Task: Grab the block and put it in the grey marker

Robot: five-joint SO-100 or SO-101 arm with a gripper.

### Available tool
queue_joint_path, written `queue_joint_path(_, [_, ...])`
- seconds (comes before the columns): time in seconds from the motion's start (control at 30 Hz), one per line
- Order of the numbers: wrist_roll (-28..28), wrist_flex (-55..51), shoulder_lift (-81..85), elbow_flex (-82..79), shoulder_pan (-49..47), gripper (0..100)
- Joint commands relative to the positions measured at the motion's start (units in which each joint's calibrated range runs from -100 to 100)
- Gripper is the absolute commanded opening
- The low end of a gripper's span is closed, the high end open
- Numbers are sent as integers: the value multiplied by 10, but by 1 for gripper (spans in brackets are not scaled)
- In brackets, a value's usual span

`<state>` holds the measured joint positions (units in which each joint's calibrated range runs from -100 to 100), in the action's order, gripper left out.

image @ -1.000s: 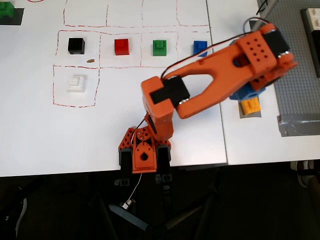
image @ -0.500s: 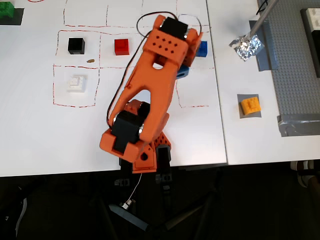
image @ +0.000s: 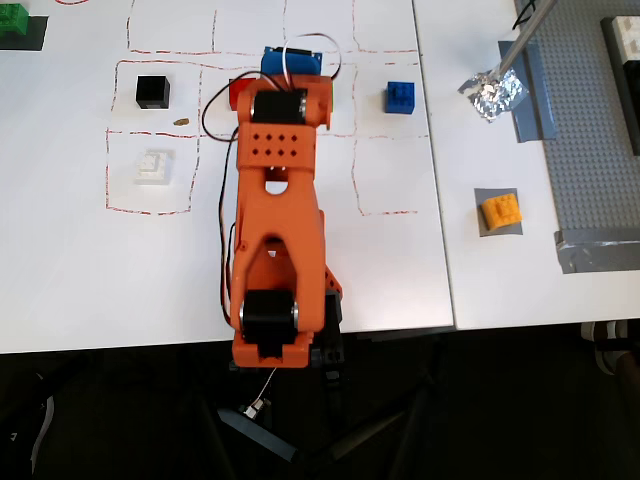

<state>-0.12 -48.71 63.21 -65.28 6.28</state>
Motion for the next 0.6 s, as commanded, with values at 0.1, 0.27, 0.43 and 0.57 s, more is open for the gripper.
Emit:
queue_joint_path(0.1, [21,45,170,-133,-43,0])
queue_joint_path(0.27, [29,46,243,-243,-58,0])
queue_joint_path(0.43, [22,46,294,-312,-82,0])
queue_joint_path(0.57, [23,43,314,-340,-81,0])
